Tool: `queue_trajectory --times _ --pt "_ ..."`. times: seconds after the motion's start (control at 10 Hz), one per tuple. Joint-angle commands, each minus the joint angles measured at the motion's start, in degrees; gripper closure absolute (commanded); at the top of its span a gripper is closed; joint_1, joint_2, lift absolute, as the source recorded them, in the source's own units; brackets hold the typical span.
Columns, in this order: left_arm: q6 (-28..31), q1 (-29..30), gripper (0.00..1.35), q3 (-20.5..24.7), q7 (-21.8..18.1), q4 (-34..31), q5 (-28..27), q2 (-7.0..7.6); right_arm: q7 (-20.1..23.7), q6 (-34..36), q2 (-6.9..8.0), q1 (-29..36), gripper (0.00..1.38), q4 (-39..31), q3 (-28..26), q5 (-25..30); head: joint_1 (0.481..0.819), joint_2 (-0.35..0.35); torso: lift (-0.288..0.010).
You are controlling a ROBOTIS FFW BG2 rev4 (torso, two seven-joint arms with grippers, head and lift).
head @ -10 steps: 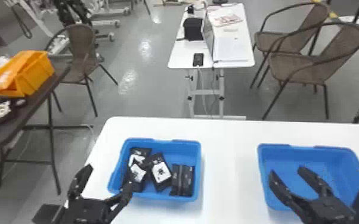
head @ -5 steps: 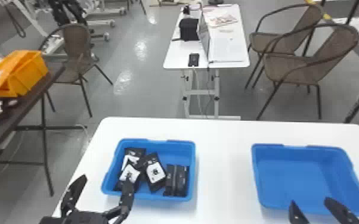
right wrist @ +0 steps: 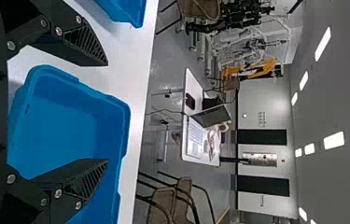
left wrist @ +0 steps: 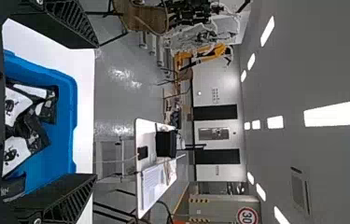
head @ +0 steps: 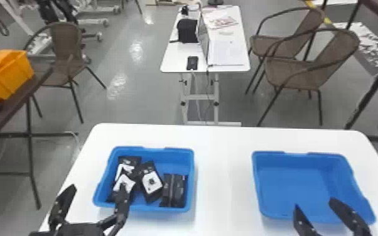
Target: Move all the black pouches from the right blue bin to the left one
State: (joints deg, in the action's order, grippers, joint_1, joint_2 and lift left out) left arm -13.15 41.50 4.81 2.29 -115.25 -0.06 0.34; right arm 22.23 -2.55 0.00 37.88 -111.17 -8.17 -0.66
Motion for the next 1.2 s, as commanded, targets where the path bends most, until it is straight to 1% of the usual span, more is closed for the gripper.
queue_trajectory --times 0.0,0.1,0.2,1.1 --pt "0.1 0.1 0.03 -0.7 0.6 0.0 0.7 1.06 0.0 -0.6 0.05 0.0 0.32 0.3 0.0 0.0 0.695 0.086 0.000" --pt "0.2 0.1 0.03 -0.9 0.9 -0.1 0.9 1.50 0.0 -0.9 0.05 0.0 0.32 0.3 0.1 0.0 0.695 0.086 0.000" --pt "0.2 0.1 0.03 -0.9 1.0 0.0 1.1 1.59 0.0 -1.1 0.05 -0.1 0.32 0.4 0.1 0.0 0.695 0.084 0.000" --pt "0.6 0.2 0.03 -0.9 1.0 0.0 1.8 1.85 0.0 -1.5 0.05 -0.3 0.32 0.7 0.1 -0.3 0.695 0.085 0.000"
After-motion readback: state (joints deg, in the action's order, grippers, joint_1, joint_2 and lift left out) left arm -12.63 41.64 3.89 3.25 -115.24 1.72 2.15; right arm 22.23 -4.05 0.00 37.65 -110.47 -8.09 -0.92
